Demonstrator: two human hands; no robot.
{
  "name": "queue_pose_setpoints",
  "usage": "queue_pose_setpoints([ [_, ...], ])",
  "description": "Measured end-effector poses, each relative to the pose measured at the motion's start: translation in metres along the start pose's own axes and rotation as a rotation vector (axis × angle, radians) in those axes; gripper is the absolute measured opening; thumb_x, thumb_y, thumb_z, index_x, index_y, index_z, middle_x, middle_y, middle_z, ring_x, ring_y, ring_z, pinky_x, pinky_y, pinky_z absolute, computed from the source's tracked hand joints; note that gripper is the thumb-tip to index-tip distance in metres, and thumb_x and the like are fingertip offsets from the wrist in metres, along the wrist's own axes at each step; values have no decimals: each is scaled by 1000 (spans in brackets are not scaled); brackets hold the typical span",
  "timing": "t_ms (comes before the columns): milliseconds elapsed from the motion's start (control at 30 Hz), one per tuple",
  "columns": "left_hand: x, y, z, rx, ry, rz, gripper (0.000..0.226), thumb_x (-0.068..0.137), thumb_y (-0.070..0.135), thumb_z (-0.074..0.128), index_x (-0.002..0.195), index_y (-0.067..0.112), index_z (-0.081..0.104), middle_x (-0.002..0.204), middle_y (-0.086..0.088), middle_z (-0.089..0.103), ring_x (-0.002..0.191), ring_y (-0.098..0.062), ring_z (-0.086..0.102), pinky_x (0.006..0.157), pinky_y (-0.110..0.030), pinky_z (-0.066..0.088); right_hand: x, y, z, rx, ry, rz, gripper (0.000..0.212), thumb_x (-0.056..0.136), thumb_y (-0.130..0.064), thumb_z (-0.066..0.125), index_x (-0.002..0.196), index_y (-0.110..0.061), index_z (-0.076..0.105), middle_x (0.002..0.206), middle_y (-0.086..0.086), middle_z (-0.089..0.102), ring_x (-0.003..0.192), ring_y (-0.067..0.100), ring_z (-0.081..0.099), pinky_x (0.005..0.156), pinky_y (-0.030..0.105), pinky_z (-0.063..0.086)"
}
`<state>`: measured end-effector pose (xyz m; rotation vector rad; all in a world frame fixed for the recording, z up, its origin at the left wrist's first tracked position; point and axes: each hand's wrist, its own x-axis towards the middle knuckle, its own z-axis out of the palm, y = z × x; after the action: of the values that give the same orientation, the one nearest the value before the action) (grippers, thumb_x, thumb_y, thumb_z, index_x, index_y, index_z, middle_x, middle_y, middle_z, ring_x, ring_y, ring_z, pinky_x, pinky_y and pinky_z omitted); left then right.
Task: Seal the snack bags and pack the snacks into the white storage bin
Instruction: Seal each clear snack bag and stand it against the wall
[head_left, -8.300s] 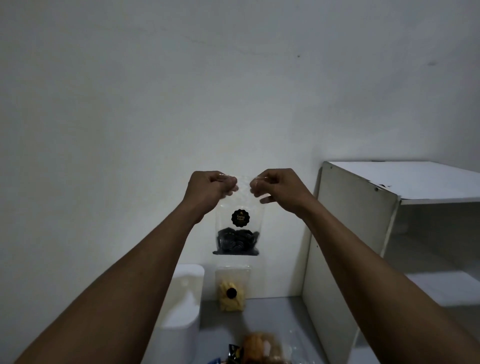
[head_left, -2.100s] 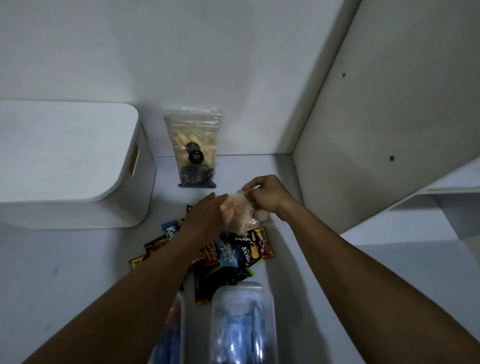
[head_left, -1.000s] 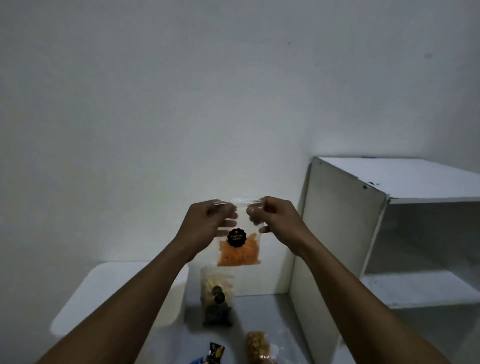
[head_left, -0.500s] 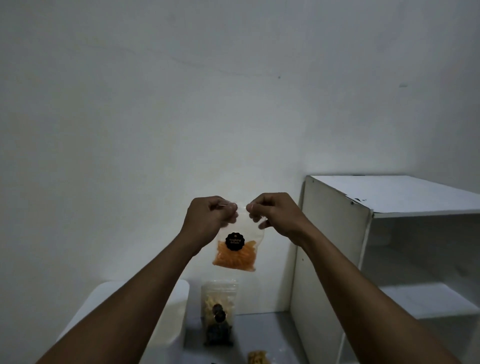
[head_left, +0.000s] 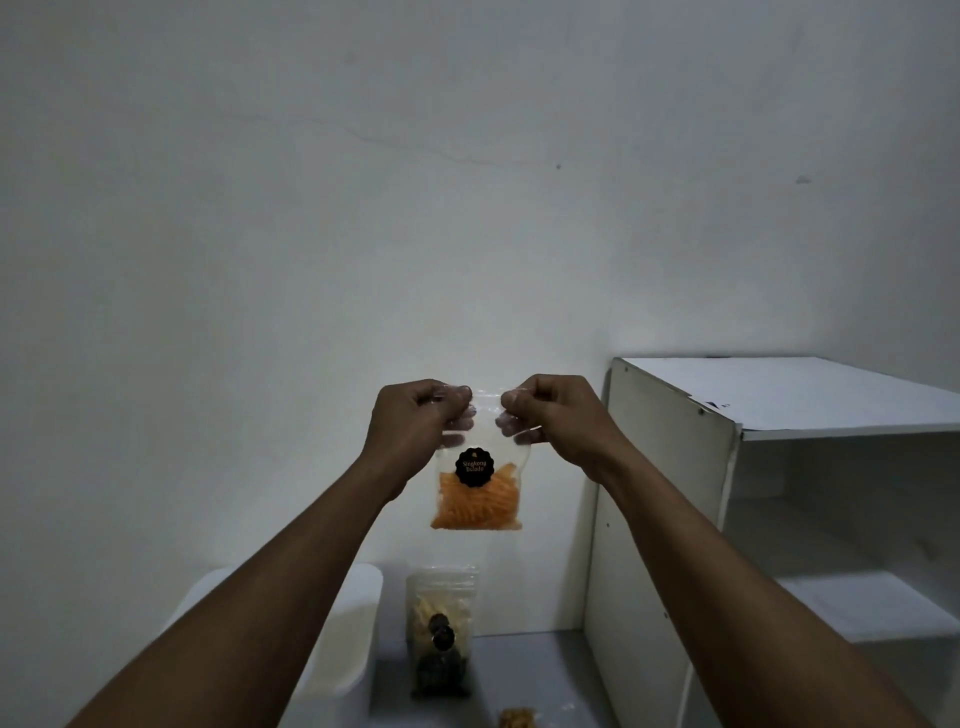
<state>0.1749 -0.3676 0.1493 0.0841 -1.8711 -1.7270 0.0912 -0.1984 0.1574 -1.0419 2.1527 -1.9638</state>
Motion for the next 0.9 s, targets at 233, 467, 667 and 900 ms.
queue_pose_setpoints([
  [233,4,-5,-10,28,26,6,13,90,11,70,79,5,73,82,-14,76,77,-22,74,74,-35,61,-1,1,-2,-32,-35,17,17,93,-16,68,94,1,71,89,14,77,82,23,75,73,36,60],
  [467,-2,-12,-4,29,-89,-30,15,90,15,71,94,1,73,86,-12,77,84,-22,76,78,-37,62,1,5,3,-185,-59,-43,10,90,-10,66,85,-4,72,85,8,76,76,12,66,66,29,56],
  [667,0,-23,-13,132,-19,38,6,88,3,70,82,2,70,75,-13,72,69,-20,71,78,-41,62,2,15,1,-221,-96,-12,10,89,-16,70,87,-8,75,84,4,76,73,8,66,64,27,58],
  [900,1,-29,-8,152,-88,20,9,93,12,65,87,7,70,86,-11,71,78,-18,68,76,-37,60,9,19,8,-283,-105,-43,10,88,-13,70,84,-8,76,80,7,74,69,7,62,60,24,52],
])
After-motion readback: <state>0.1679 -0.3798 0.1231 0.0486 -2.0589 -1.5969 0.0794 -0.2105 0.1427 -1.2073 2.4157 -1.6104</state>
